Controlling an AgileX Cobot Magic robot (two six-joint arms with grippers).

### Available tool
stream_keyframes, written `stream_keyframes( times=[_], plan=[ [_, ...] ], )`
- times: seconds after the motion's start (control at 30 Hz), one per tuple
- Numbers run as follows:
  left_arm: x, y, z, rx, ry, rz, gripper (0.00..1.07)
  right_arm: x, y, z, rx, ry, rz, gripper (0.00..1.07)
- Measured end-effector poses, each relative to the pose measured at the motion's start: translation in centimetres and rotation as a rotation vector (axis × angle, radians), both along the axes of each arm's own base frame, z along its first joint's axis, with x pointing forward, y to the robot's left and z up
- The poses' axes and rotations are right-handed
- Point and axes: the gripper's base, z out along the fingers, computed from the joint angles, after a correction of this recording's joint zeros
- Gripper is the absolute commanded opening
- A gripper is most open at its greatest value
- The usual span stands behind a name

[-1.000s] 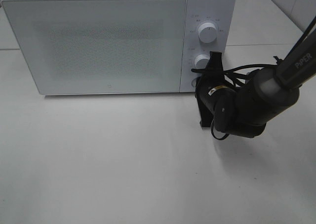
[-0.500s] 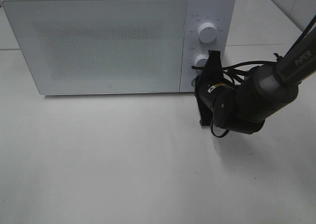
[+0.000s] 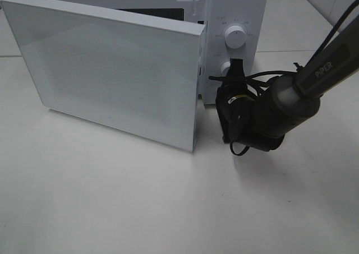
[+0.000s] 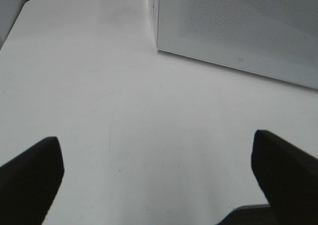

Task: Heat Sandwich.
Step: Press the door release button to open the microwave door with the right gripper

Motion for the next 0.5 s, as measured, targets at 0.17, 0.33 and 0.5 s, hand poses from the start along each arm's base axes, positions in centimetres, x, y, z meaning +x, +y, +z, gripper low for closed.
stream_keyframes(
  times=[0.17, 0.33, 0.5],
  plan=[
    [0.00, 0.00, 0.00, 0.000, 0.000, 0.000, 0.97, -0.03, 0.15, 0.00, -0.015, 0.000, -0.005, 0.00],
    [0.00, 0.00, 0.00, 0.000, 0.000, 0.000, 0.97, 0.00, 0.17, -0.10, -0.016, 0.001, -0.009, 0.00],
    [0.00, 0.00, 0.00, 0.000, 0.000, 0.000, 0.97, 0.00, 0.17, -0.10, -0.017, 0.001, -0.008, 0.00]
  ],
)
